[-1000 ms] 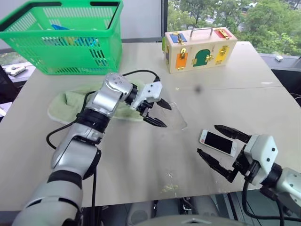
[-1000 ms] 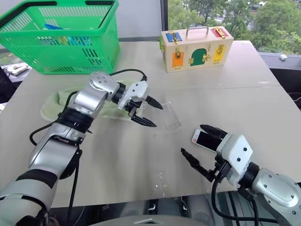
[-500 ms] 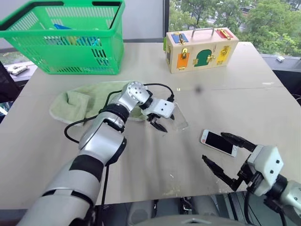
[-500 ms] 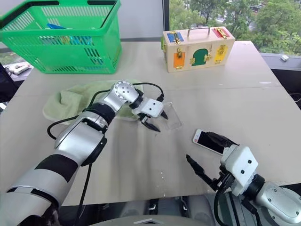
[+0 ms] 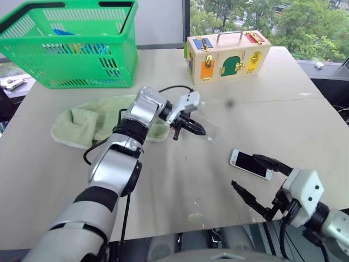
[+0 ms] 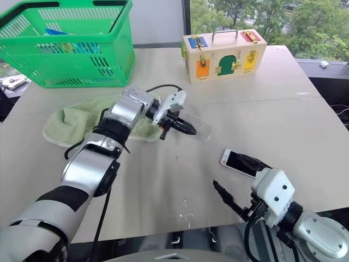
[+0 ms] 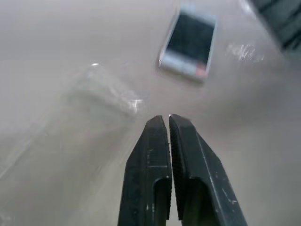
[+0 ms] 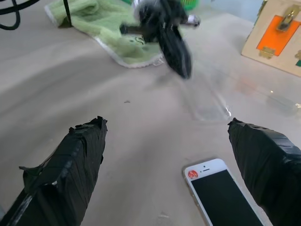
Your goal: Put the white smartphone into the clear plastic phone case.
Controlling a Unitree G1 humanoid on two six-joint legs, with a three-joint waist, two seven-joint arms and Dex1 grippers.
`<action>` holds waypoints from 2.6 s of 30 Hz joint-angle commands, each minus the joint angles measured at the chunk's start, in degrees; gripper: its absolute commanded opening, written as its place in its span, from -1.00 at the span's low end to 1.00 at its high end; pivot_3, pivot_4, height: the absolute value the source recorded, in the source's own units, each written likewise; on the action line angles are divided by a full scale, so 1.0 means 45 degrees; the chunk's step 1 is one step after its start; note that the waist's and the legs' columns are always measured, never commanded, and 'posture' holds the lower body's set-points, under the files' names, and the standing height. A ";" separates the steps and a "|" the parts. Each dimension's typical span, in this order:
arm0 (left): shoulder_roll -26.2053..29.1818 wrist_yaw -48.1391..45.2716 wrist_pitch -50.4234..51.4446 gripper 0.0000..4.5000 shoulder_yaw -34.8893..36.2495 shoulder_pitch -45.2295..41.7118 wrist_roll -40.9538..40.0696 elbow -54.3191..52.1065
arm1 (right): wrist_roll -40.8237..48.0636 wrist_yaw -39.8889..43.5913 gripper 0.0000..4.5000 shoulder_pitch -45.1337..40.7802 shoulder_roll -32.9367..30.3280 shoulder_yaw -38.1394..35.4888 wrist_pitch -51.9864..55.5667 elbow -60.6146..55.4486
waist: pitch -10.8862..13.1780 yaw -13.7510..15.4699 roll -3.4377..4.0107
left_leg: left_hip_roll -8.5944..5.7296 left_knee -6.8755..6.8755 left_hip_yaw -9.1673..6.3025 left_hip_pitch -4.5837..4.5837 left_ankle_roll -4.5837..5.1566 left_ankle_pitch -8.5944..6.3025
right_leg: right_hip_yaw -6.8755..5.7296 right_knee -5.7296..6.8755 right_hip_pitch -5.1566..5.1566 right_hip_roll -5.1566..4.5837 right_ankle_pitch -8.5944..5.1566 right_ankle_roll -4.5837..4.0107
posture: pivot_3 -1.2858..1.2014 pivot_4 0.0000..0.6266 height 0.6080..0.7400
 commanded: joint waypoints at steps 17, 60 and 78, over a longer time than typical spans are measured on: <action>-0.0510 0.3034 -0.5793 0.29 -0.1831 -0.0307 0.1702 0.3591 | -0.0649 0.1795 1.00 0.0236 0.1351 -0.1318 0.1097 -0.0423 | -0.0002 0.0404 0.0003 | -0.0026 0.0017 -0.0001 0.0000 0.0004 0.0000 | 0.0027 -0.0001 0.0010 0.0021 -0.0004 -0.0006 | 0.03 -0.52 1.00; 0.2273 0.4195 0.2875 -0.14 -0.0315 0.6794 -0.0478 -0.9288 | -0.0328 0.2195 1.00 -0.1719 0.0052 -0.1217 0.3785 0.1555 | -0.0046 0.0051 0.0057 | -0.0023 0.0025 0.0018 0.0024 0.0042 0.0022 | 0.0152 0.0011 0.0015 -0.0011 -0.0010 0.0011 | 0.03 -0.52 1.00; 0.3891 0.3682 -0.0518 0.90 0.5381 1.2798 -0.5362 -1.0728 | -0.1766 0.7509 1.00 -0.7080 -0.0721 0.1831 0.4047 0.8825 | -0.0047 0.0065 0.0059 | -0.0020 -0.0023 0.0034 0.0025 0.0040 0.0020 | 0.0151 -0.0005 -0.0007 -0.0033 -0.0005 0.0001 | 0.03 -0.52 1.00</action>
